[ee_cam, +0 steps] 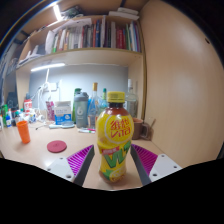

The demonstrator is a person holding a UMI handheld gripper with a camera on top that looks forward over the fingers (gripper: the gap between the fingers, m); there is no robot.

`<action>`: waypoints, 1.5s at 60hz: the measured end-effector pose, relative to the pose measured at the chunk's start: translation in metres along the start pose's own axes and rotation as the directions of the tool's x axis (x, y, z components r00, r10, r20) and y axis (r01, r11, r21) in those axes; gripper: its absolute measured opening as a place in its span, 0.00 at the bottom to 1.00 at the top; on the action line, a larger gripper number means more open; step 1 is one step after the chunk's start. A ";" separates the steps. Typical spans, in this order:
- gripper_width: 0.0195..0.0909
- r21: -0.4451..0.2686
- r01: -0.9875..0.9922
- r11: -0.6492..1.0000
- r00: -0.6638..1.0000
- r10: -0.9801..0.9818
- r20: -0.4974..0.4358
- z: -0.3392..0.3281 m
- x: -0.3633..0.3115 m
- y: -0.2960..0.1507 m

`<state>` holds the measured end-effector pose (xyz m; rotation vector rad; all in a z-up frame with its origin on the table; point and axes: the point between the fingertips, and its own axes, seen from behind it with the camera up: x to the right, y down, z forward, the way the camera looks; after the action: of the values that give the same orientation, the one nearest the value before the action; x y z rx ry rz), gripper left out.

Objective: Pour water

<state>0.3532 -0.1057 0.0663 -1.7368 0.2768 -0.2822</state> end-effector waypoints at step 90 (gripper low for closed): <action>0.17 0.080 0.690 -0.720 -0.619 -0.643 -0.450 0.086 -0.342 -0.180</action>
<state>0.0663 0.1217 0.2161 -0.6374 -1.6876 -1.8045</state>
